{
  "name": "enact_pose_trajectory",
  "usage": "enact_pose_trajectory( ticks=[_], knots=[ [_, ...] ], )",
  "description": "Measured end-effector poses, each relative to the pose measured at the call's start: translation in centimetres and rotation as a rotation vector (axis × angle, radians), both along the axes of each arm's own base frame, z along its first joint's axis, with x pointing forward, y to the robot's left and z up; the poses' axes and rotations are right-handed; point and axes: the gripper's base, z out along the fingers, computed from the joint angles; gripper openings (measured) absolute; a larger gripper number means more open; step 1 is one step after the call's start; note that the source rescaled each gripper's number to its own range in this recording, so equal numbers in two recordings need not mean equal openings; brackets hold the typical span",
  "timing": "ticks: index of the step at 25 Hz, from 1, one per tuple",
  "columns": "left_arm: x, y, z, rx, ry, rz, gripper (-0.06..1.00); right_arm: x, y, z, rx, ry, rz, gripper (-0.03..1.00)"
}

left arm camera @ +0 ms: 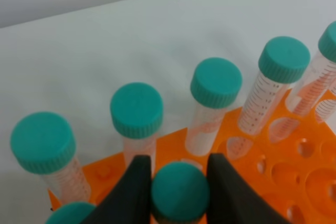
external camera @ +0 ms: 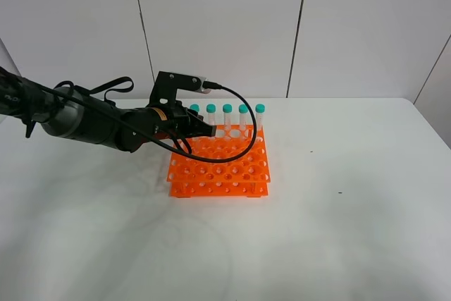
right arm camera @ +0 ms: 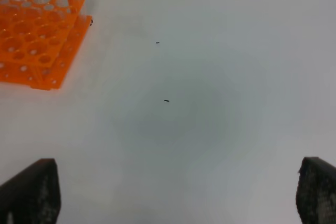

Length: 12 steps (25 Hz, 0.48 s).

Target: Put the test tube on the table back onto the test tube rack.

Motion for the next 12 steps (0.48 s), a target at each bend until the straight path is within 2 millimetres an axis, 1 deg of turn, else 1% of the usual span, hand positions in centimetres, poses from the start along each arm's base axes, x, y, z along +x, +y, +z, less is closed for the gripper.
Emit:
enact_pose_trajectory(
  ticks=[1,4,5,8,12],
  knots=[
    [0.0,0.0,0.0,-0.006,0.003,0.003,0.07,0.0,0.0,0.0,0.0,0.0,0.0,1.0],
    [0.0,-0.01,0.0,-0.018,0.009,0.009,0.31,0.0,0.0,0.0,0.0,0.0,0.0,1.0],
    [0.0,-0.01,0.0,-0.023,0.012,0.011,0.36,0.0,0.0,0.0,0.0,0.0,0.0,1.0],
    [-0.02,0.0,0.1,-0.026,0.011,0.012,0.42,0.0,0.0,0.0,0.0,0.0,0.0,1.0],
    [-0.09,0.04,0.97,-0.034,-0.004,0.011,0.44,0.0,0.0,0.0,0.0,0.0,0.0,1.0]
  ],
)
